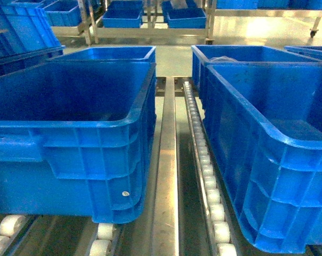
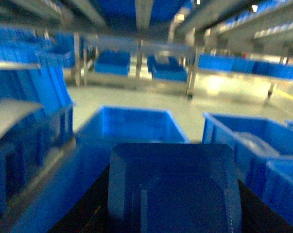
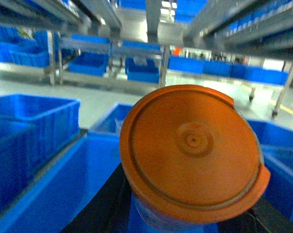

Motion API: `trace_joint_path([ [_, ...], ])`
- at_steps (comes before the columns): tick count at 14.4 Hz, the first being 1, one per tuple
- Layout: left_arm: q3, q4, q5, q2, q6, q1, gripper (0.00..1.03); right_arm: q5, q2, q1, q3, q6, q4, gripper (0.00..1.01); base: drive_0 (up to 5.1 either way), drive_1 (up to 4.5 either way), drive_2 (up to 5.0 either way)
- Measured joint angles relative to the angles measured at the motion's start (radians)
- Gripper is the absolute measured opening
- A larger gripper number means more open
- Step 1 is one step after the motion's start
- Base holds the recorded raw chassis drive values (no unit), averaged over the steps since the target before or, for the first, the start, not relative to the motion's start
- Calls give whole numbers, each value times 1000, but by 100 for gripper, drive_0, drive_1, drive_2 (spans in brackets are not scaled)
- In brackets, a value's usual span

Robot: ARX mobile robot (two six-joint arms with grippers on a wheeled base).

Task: Sort blue parts and orange caps into right shelf containers

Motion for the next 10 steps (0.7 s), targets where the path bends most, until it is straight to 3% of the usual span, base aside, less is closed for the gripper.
trace_joint_path([
  [1, 184, -66, -1, 282, -44, -23, 57, 40, 315, -26, 117, 27, -30, 53, 0, 0, 0],
  [4, 187, -26, 42, 261, -45, -19, 97, 40, 292, -31, 130, 47, -27, 94, 0, 0, 0],
  [6, 170, -19, 43, 258, -45, -12, 100, 39, 286, -31, 130, 49, -35, 100, 0, 0, 0],
  [10, 122, -3, 42, 229, -53, -8, 98, 47, 266, -24, 126, 46, -64, 97, 0, 0, 0],
])
